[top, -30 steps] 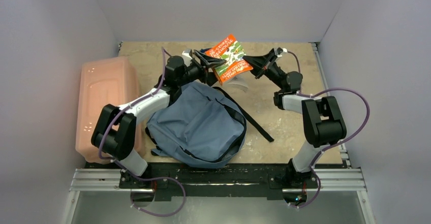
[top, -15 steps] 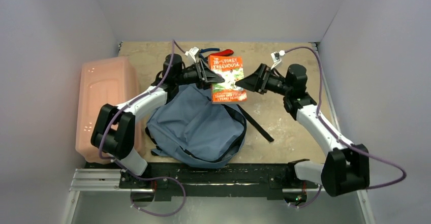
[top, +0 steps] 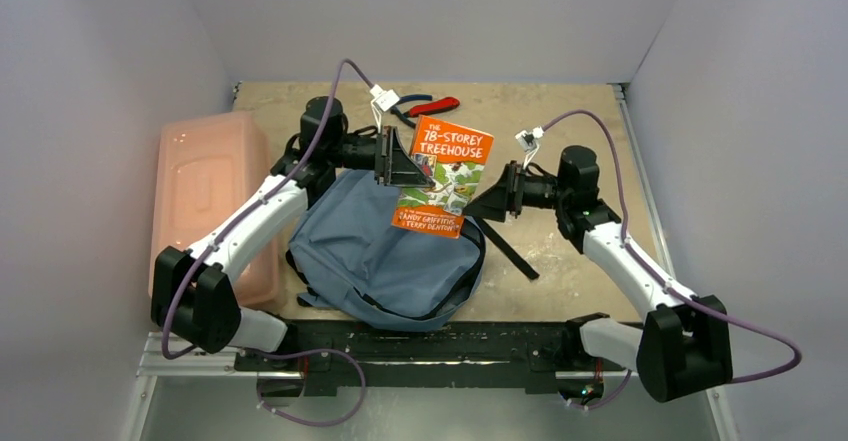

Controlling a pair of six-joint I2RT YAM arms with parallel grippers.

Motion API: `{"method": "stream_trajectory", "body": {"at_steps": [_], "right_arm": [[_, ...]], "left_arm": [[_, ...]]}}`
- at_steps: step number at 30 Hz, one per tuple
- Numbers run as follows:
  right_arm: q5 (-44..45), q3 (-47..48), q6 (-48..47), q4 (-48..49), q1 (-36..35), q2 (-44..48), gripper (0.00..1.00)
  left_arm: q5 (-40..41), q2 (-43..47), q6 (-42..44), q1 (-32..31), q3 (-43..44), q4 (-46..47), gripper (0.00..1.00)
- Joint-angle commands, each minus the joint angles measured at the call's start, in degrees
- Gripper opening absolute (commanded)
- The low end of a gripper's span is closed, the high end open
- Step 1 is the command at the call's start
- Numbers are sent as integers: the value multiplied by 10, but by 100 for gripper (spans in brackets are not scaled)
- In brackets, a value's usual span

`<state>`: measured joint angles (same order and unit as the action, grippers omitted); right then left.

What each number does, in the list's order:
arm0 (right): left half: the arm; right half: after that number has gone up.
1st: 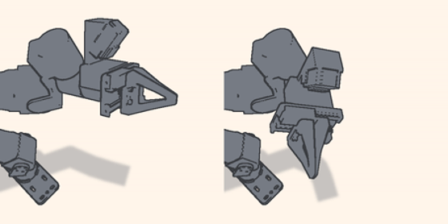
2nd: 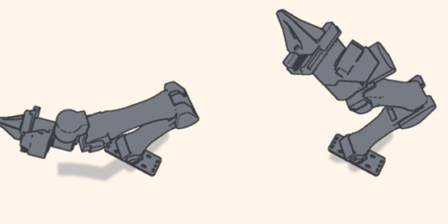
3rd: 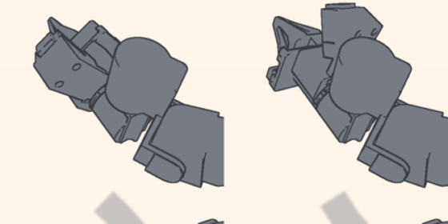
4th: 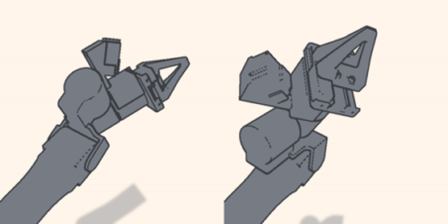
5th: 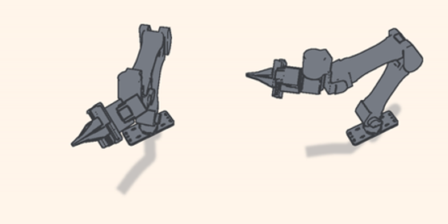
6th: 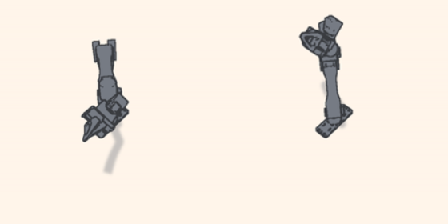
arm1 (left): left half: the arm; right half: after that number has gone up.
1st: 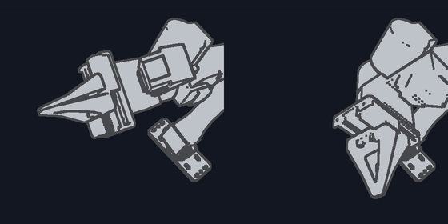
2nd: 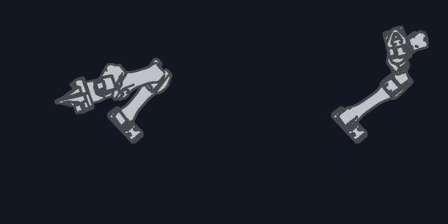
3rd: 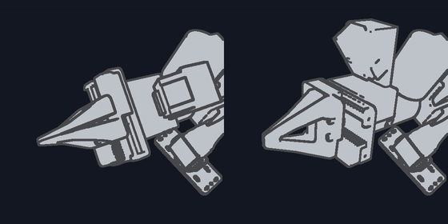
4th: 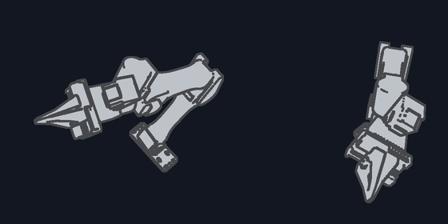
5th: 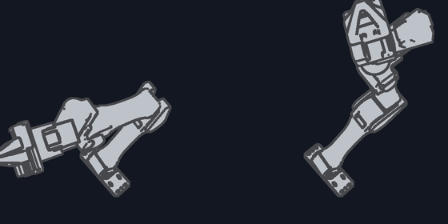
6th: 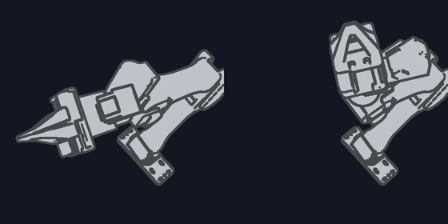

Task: Pack the student bag
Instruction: Pick up the book from the center of the board.

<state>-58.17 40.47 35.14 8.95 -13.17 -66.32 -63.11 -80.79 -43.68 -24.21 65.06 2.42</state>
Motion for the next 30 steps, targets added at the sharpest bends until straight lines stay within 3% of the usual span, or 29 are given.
{"method": "stream_trajectory", "body": {"at_steps": [1,4,9,11,13,17,18,19,21,23,27,30], "right_arm": [[-86,2,67,142,-15,22,99],[-97,-5,107,193,-40,42,99],[-89,-1,105,182,-52,84,98],[-86,-3,109,181,-52,95,93],[-83,-8,121,187,-51,103,81],[-65,-24,152,199,-52,124,37],[-55,-28,160,201,-52,133,22],[-43,-29,160,197,-52,142,0],[35,-18,126,114,-51,168,0],[175,17,65,-63,-52,203,0],[466,81,8,-297,-51,273,0],[600,108,-4,-402,-51,307,0]], "left_arm": [[-84,31,8,-28,22,91,0],[-89,33,-7,-37,21,123,0],[-104,30,-33,-47,20,167,0],[-113,30,-41,-55,19,184,0],[-114,34,-40,-60,19,188,0],[-51,51,23,-59,28,102,0],[-17,55,52,-61,32,58,11],[28,61,93,-70,41,1,23],[183,73,187,-92,73,-188,48],[403,84,252,-125,94,-293,62],[573,124,284,-198,51,-317,66],[651,138,297,-289,5,-302,69]]}}
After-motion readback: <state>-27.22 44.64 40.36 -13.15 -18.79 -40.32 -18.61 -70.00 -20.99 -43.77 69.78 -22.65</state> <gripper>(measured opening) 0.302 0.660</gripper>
